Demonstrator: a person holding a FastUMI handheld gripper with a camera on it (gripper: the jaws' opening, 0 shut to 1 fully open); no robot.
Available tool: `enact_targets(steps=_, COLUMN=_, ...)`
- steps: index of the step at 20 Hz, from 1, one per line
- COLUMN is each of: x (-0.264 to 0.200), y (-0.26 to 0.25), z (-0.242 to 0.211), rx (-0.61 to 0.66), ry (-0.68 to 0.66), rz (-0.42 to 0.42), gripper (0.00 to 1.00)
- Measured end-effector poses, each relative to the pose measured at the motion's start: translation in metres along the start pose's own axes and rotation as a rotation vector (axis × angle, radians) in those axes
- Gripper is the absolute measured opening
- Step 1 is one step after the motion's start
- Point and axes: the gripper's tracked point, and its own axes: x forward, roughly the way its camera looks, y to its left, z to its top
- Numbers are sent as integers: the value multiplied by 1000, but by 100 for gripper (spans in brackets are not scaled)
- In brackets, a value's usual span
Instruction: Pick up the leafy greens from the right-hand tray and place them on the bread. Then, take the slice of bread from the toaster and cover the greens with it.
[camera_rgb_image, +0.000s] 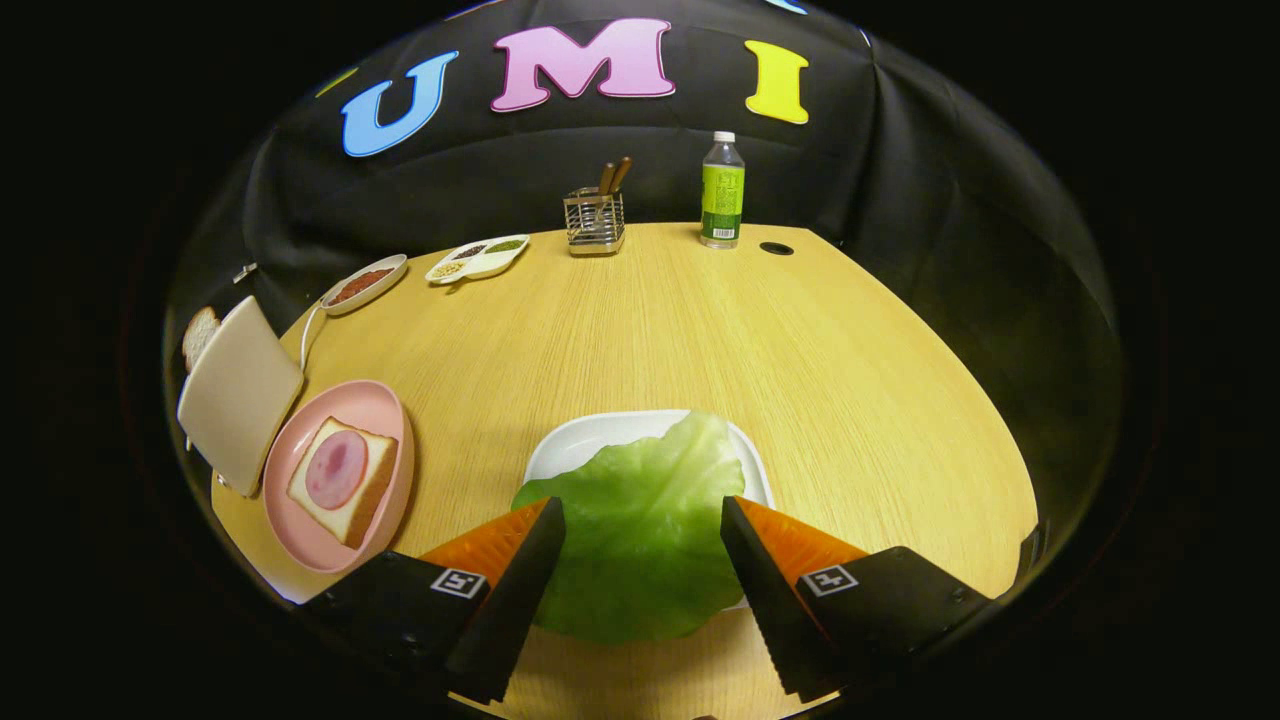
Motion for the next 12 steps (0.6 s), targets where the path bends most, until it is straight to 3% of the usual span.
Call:
enact_targets(steps=5, x=9, y=-8, z=-10, rx=53, ry=59, rz=-45, gripper=81)
enact_targets(steps=8, x=12, y=-5, z=-9, rx=21, ry=58, rz=-49, gripper=66)
enact_targets(steps=12, x=15, y=0, z=-6, rx=-9, ry=72, rz=-38, gripper=37)
